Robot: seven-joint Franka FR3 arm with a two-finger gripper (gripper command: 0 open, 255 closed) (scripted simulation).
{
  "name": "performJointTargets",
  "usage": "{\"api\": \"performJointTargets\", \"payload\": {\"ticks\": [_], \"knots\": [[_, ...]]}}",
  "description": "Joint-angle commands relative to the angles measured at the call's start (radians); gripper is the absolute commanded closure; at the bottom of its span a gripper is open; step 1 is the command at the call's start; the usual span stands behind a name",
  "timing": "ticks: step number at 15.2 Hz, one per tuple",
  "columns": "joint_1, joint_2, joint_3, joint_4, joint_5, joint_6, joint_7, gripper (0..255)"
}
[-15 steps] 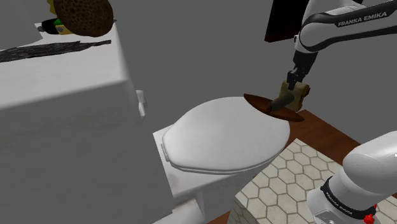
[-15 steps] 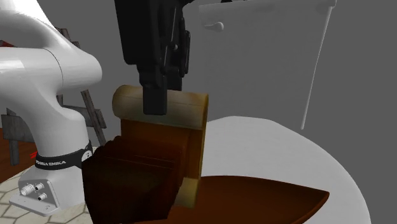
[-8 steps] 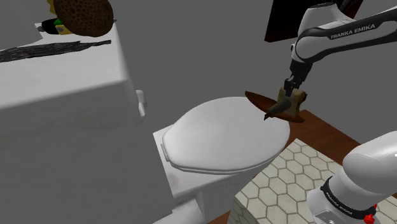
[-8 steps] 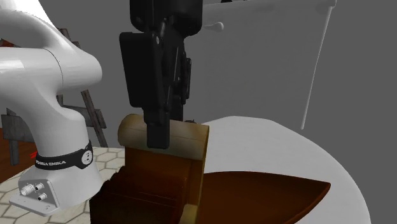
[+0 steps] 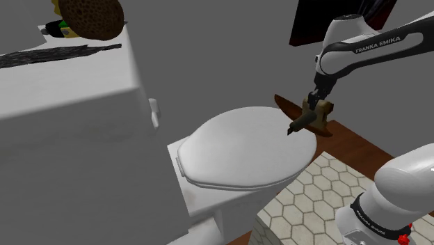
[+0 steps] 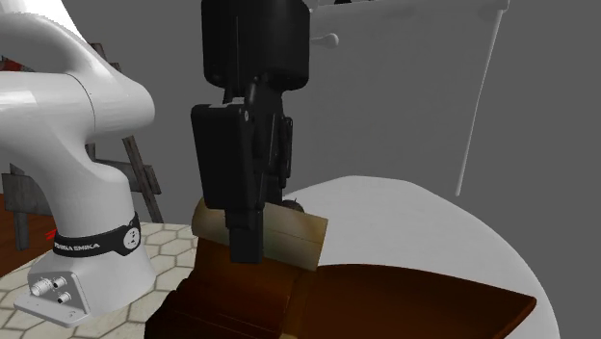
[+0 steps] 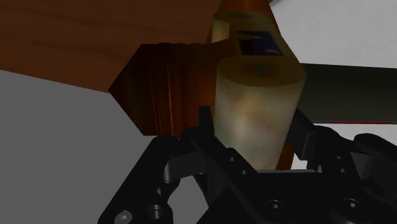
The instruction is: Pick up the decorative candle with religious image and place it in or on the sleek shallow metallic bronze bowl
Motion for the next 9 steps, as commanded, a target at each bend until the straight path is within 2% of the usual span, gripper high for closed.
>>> {"api": "performJointTargets", "payload": {"ticks": [1, 5, 6, 9], "knots": [[0.0, 0.003, 0.001, -0.011, 0.001, -0.002, 0.002, 255], [0.0, 0.003, 0.001, -0.011, 0.001, -0.002, 0.002, 255], [0.0, 0.001, 0.001, -0.014, 0.0, -0.001, 0.002, 0], [0.0, 0.005, 0.0, -0.016, 0.0, 0.005, 0.003, 0]]}}
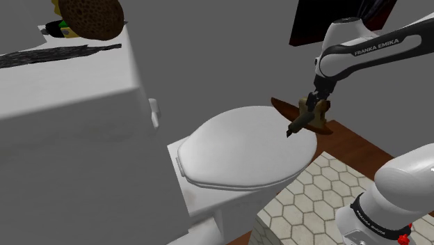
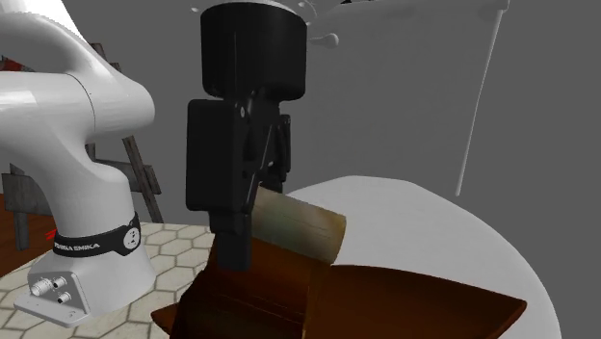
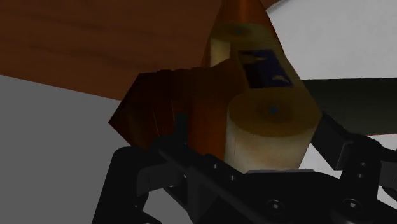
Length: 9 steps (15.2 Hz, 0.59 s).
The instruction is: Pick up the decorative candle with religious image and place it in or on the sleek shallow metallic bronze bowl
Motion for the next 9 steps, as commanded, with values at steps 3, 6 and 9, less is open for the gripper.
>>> {"api": "performJointTargets", "payload": {"ticks": [3, 6, 9], "knots": [[0.003, -0.02, 0.005, 0.024, 0.007, -0.047, -0.003, 0], [0.012, -0.062, 0.019, 0.087, 0.022, -0.153, -0.007, 0], [0.011, -0.062, 0.019, 0.087, 0.022, -0.153, -0.007, 0]]}}
